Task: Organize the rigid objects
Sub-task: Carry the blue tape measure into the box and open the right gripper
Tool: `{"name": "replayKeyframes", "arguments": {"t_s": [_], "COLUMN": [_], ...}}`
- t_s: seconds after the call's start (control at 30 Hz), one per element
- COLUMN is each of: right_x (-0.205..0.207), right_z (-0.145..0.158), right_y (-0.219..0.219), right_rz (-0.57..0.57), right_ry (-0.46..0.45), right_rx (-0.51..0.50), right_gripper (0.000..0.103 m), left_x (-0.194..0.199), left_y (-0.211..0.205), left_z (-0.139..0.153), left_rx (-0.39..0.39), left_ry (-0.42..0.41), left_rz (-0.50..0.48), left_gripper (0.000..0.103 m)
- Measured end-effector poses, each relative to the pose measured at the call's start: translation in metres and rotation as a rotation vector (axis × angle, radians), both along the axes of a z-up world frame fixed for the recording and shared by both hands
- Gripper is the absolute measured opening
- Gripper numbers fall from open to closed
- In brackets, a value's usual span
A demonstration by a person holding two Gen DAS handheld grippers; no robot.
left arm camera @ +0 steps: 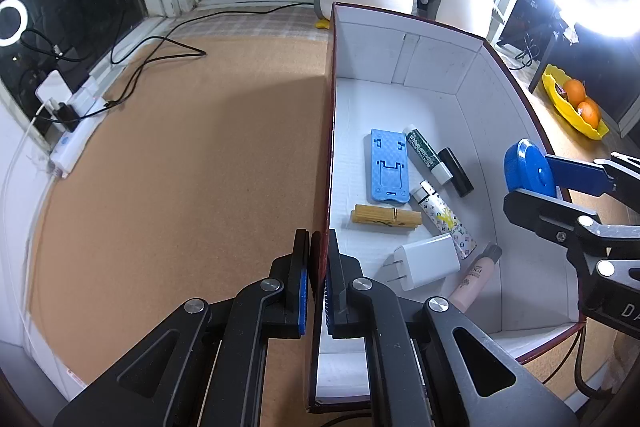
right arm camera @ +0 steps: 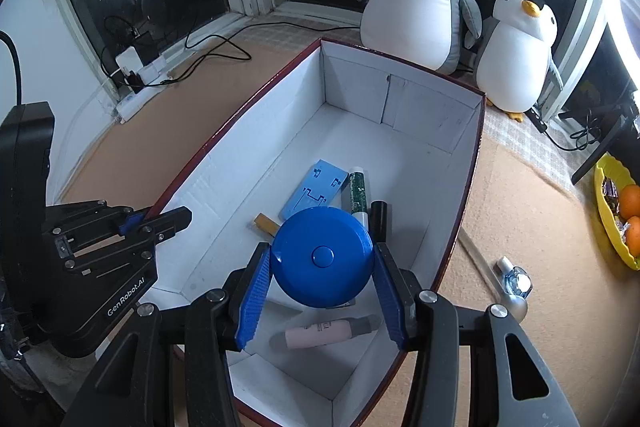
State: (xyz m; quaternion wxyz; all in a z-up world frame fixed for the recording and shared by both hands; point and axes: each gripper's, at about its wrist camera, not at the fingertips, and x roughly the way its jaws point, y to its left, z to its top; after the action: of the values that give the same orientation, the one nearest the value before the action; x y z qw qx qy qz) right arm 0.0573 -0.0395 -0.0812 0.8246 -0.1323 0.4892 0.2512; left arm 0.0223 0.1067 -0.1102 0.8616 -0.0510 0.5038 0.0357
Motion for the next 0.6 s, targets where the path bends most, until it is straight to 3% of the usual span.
{"name": "replayKeyframes", "arguments": {"t_s": [0.6], "right_x": [0.002], "right_z": [-0.011], "right_y": [0.005], "right_rz": [0.012], "right_ry": [0.024], "right_rx": [-0.007], "right_gripper": [0.046], "left_x": [0.0], "left_y": [0.002], "left_z": [0.0], "left_rx": [-0.001], "left_ry": [0.001], "left_rz": [0.003], "left_gripper": [0.005]}}
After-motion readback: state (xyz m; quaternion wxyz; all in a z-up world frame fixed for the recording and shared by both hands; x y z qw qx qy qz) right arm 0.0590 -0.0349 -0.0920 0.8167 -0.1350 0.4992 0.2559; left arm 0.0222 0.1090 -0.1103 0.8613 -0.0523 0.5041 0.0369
